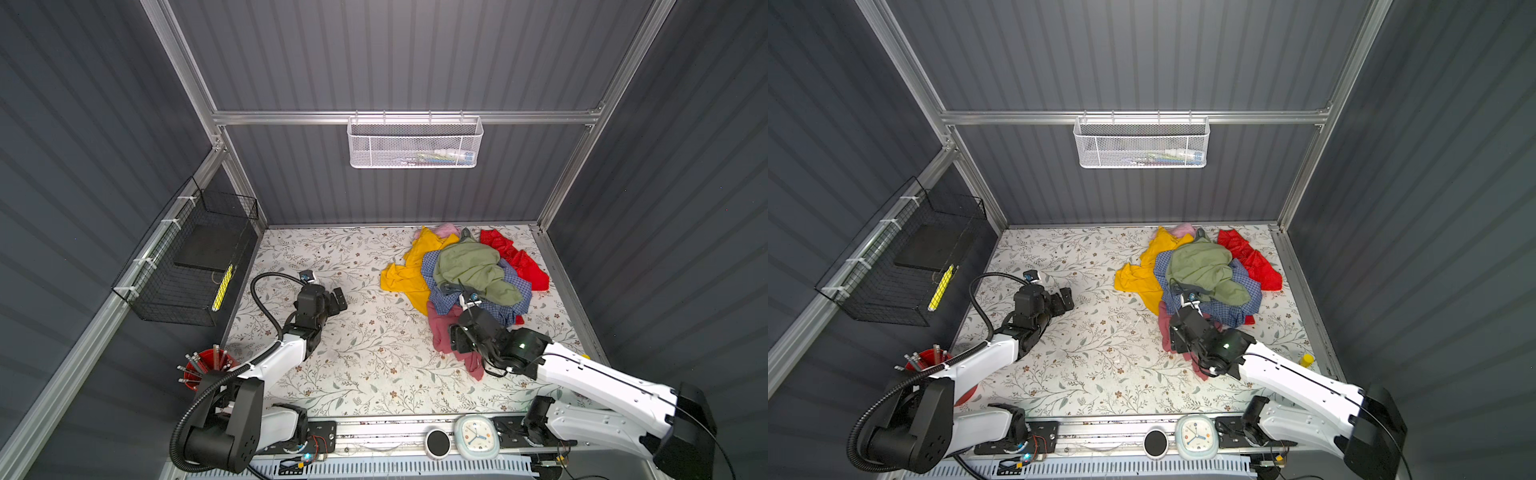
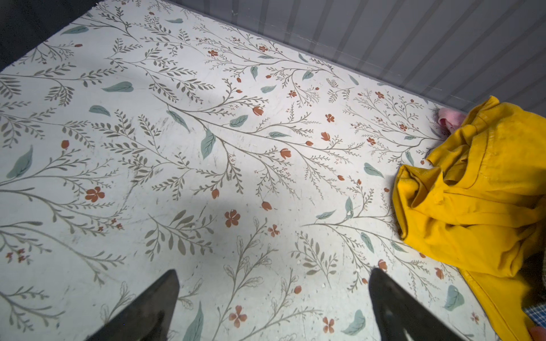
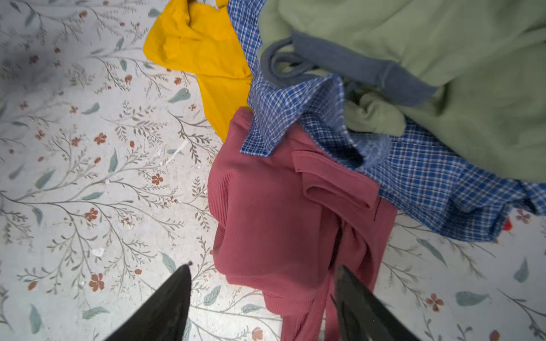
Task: Pick out a specific cloth from the pile
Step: 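Lower the right gripper onto the pink ribbed shirt and close it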
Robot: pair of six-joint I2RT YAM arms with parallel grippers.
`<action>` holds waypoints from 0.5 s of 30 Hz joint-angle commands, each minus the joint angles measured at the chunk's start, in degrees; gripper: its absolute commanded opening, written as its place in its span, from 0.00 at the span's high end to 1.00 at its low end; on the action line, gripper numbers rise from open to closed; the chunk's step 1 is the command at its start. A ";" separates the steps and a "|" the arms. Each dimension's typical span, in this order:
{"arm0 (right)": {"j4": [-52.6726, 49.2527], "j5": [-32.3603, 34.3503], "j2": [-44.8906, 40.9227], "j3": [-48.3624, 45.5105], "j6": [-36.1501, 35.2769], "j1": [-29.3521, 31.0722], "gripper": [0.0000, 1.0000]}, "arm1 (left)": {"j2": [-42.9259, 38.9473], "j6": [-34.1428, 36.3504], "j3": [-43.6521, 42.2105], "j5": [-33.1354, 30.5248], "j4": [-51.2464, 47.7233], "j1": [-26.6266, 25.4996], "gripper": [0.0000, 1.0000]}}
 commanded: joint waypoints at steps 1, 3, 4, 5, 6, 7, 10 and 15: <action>-7.76 7.99 5.30 2.29 4.43 3.17 0.24 | -1.39 -0.95 -0.52 -0.21 0.27 -0.27 0.00; -7.81 7.78 7.62 2.66 5.76 4.57 0.24 | -1.73 -0.90 -0.72 -0.19 0.12 -0.27 0.00; -7.73 7.58 8.57 2.68 6.39 5.04 0.24 | -1.85 -0.78 -0.83 -0.29 0.09 -0.27 0.00; -7.86 7.46 9.50 2.63 7.34 5.37 0.24 | -1.98 -0.77 -0.81 -0.36 -0.08 -0.27 0.00; -8.12 7.45 10.18 2.58 8.24 5.55 0.24 | -2.15 -0.77 -0.80 -0.34 -0.23 -0.27 0.00; -8.45 7.54 11.09 2.44 9.18 5.73 0.24 | -2.28 -0.77 -0.89 -0.45 -0.28 -0.27 0.00; -9.22 7.75 12.63 1.58 11.46 5.83 0.23 | -2.55 -0.77 -0.93 -0.47 -0.62 -0.27 0.00; -7.66 8.56 14.24 -0.27 11.80 5.74 0.22 | -2.55 -1.12 -0.93 -0.19 -0.72 -0.27 0.00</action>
